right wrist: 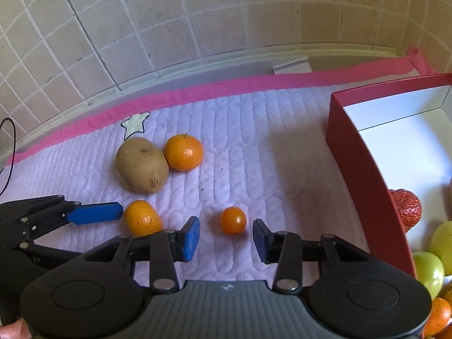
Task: Organize fruits
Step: 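Grasp a mandarin with the left tool while the right tool grasps a small orange, then carry the mandarin and small orange over the red box and open both tools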
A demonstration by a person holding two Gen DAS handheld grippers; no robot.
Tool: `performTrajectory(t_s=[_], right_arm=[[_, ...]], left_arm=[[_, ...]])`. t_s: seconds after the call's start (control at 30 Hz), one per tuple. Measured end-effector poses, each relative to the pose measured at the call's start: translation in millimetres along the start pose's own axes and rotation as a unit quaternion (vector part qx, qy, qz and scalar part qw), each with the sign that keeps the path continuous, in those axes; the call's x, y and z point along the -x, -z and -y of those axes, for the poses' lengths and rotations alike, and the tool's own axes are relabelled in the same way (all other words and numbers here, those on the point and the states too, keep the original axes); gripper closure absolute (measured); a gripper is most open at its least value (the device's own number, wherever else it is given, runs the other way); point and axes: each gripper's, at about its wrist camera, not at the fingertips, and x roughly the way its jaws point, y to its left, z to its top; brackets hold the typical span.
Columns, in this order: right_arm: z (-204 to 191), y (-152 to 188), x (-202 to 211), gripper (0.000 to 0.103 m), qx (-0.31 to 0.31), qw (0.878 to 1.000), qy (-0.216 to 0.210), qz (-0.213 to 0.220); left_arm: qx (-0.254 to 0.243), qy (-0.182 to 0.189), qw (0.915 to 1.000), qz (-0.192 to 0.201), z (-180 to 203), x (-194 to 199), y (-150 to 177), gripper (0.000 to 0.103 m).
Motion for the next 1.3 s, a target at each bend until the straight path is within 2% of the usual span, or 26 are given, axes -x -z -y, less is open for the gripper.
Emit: performTrajectory(t_s=[0.07,0.13,0.17,0.2,0.47,0.6,0.77,0.93,1.07,1.2,1.3], right_arm=[[-1,0,-3,0.064,0.003,1.000,0.003,0.000],[-2,-1,-5,0.070,0.005,1.000,0.006,-0.002],[-2,-1,-6,0.077,0.006,1.000,0.006,-0.003],[-2,-1,-7,0.080,0.007,1.000,0.007,-0.003],[-5,-3,15,0.080,0.010,1.000,0.010,0.028],[-6,-12,47,0.080,0.012,0.998,0.013,0.066],[5,-24,112,0.080,0.013,0.988,0.037,0.149],[42,-27,186,0.080,-0.020,0.967,0.093,0.235],[90,-18,229,0.080,-0.076,0.949,0.148,0.270],[136,3,234,0.080,-0.135,0.939,0.187,0.255],[172,19,217,0.080,-0.184,0.939,0.189,0.219]], left_arm=[[-0.002,-0.001,1.0000,-0.001,1,-4,1,0.039],[-0.003,-0.006,1.0000,-0.003,1,-6,2,0.046],[-0.003,-0.009,1.0000,-0.002,1,-6,2,0.055],[-0.005,-0.013,0.9999,0.000,2,-6,2,0.057],[-0.013,-0.006,0.9996,0.024,7,15,-3,0.057],[-0.035,0.003,0.9975,0.061,22,40,-17,0.058],[-0.083,0.023,0.9891,0.120,54,72,-48,0.058],[-0.121,0.083,0.9745,0.170,98,91,-96,0.058],[-0.141,0.148,0.9629,0.176,138,81,-129,0.058],[-0.162,0.191,0.9577,0.141,181,42,-140,0.058],[-0.167,0.216,0.9571,0.097,206,10,-134,0.058]])
